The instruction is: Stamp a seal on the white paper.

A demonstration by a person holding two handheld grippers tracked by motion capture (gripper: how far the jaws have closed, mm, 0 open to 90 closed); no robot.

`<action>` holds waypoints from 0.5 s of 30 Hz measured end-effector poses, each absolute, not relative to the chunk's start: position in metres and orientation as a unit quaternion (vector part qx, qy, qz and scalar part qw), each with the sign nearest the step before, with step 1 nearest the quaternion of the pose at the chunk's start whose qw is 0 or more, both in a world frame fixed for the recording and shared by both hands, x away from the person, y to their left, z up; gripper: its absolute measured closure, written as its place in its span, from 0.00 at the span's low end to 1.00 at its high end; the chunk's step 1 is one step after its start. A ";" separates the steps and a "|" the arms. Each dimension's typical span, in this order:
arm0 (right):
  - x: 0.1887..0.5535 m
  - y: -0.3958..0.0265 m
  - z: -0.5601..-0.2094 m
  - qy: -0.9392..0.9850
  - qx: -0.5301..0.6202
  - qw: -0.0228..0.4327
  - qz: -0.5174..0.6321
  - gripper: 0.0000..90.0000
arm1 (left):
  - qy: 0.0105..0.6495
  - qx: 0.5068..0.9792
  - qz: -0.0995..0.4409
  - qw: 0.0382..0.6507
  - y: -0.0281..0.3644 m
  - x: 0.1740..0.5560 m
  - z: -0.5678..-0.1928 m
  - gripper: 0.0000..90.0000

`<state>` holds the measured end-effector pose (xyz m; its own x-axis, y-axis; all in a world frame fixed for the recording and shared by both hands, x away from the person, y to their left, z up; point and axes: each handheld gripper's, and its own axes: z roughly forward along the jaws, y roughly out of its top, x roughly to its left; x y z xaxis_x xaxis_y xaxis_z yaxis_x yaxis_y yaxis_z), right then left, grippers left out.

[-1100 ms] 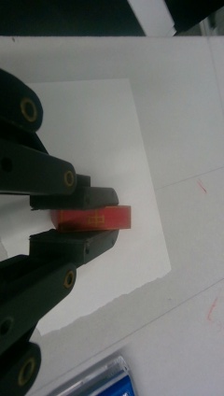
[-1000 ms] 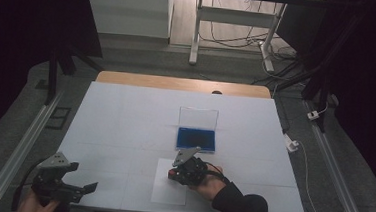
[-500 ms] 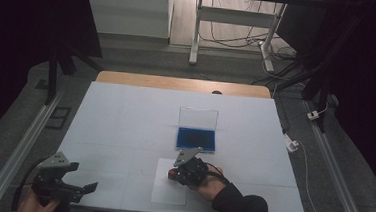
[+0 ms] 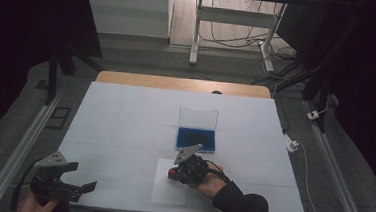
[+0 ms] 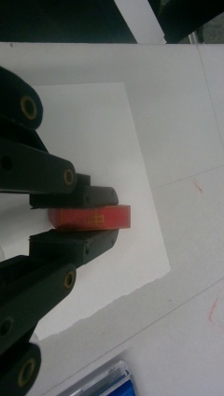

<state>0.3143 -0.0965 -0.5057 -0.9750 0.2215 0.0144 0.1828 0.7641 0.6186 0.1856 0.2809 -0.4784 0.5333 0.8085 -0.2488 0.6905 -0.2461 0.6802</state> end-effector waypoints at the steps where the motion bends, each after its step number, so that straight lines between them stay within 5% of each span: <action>1: 0.314 -0.096 -0.505 0.939 0.109 0.029 0.325 0.88 | 0.477 0.786 0.077 0.386 0.281 0.185 -0.478 0.00; 15: 0.320 -0.101 -0.497 0.933 0.128 0.027 0.336 0.88 | 0.474 0.787 0.078 0.387 0.281 0.185 -0.478 0.00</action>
<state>0.3201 -0.1015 -0.4968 -0.9658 0.2567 0.0364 0.2210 0.7421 0.6328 0.1848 0.2806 -0.4783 0.5383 0.8064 -0.2448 0.6858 -0.2503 0.6834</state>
